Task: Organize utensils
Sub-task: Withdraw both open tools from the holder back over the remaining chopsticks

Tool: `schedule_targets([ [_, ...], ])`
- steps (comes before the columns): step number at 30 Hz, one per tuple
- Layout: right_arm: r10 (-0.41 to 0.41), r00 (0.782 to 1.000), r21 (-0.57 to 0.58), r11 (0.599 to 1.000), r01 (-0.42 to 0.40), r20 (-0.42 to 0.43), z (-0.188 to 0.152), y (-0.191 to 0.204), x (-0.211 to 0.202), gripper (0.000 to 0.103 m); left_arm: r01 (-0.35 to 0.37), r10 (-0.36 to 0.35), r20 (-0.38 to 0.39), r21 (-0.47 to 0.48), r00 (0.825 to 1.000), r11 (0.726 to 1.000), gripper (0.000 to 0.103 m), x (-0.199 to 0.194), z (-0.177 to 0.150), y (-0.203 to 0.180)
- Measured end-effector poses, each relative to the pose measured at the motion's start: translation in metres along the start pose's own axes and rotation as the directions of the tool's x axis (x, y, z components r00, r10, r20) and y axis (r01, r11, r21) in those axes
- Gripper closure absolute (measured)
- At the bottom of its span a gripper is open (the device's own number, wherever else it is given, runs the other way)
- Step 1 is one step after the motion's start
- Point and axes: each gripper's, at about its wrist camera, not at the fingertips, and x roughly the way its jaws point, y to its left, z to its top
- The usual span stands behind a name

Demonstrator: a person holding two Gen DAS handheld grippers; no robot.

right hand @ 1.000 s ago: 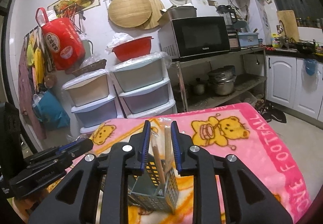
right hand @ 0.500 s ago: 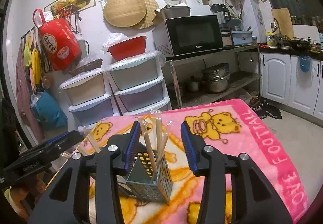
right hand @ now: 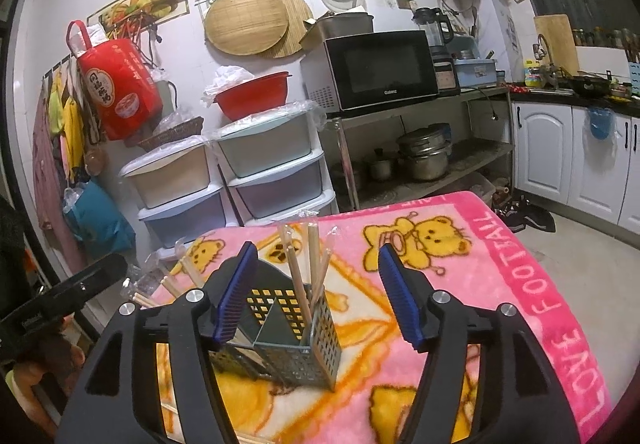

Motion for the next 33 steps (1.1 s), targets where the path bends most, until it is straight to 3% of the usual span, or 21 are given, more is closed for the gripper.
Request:
schedule_targets([
  [33,-0.006,0.998,-0.017,1.000,0.005,-0.061,-0.026,-0.001,-0.034,0.038,-0.021,0.018,-0.045,-0.069,0.999,0.997,0.011,-0.029,-0.027,0.025],
])
